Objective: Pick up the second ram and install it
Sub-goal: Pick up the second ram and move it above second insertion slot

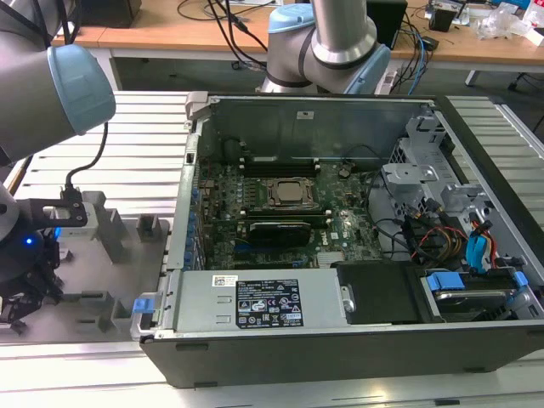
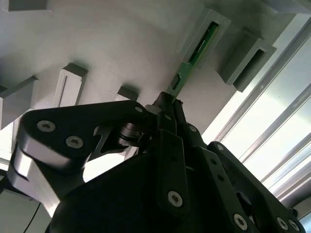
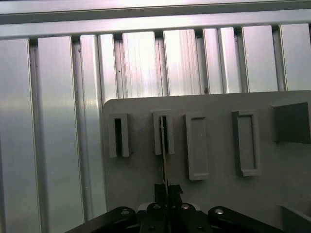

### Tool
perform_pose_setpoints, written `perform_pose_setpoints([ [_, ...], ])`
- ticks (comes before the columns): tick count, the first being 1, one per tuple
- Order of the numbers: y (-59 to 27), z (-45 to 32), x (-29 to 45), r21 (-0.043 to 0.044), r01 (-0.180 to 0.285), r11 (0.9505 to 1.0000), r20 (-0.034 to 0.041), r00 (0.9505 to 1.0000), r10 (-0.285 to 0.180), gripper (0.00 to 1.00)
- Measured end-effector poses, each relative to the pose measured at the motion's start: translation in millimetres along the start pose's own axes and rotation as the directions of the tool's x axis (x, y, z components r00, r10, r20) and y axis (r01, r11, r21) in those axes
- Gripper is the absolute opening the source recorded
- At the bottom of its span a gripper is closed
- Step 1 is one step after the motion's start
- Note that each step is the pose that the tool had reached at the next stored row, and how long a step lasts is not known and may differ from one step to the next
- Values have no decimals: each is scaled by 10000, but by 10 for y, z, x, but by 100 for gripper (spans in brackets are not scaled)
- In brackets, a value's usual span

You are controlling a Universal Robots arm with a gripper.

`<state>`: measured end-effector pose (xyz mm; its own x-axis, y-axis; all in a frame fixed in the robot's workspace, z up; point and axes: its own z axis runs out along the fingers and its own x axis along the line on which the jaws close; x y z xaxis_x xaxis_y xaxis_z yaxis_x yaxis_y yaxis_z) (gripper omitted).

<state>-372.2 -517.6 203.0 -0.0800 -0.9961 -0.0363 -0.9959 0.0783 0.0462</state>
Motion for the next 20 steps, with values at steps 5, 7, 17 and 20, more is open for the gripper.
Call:
perform_pose_setpoints([
  [5, 0, 1, 0, 0, 0, 10000, 0, 10000, 0, 14],
  [7, 0, 2, 0, 0, 1, 10000, 0, 10000, -1, 14],
  [17, 2, -48, -2, 1, 1, 10000, -2, 10000, -1, 14],
  [20, 4, -80, -6, 1, 0, 10000, -2, 10000, 0, 14],
])
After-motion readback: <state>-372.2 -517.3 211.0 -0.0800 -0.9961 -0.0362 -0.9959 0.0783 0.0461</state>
